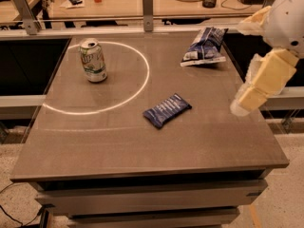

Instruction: Pick 7up can

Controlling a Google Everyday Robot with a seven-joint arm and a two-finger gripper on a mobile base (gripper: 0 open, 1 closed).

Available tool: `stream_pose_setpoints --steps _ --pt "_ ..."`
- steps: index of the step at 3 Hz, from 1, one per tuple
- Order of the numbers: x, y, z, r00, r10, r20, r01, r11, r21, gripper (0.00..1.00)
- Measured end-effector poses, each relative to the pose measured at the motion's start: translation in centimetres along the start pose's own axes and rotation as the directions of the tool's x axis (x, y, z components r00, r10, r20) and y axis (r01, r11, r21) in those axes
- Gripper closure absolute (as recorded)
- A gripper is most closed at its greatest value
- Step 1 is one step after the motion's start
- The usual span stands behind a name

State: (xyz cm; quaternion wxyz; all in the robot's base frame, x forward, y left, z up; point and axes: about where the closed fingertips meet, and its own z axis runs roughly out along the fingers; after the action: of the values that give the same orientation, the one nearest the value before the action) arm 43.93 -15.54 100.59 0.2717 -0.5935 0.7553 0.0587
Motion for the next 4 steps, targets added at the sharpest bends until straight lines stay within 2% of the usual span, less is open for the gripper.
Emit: stream_pose_setpoints --steps 1,2,3,4 --pt "-2.9 0.3 2.7 0.978 0.09 0.187 -0.085 0.9958 -0.034 0.0" --pt "-5.1 0.8 6.0 0.919 0.147 0.366 -0.13 0.989 -0.07 0.0" --pt "-7.3 0.9 9.1 0.831 0.174 0.528 -0.145 0.9847 -0.097 0.0" --pt "-9.8 -0.3 11.5 0.731 0.216 0.647 -0.195 0.9752 -0.104 0.0"
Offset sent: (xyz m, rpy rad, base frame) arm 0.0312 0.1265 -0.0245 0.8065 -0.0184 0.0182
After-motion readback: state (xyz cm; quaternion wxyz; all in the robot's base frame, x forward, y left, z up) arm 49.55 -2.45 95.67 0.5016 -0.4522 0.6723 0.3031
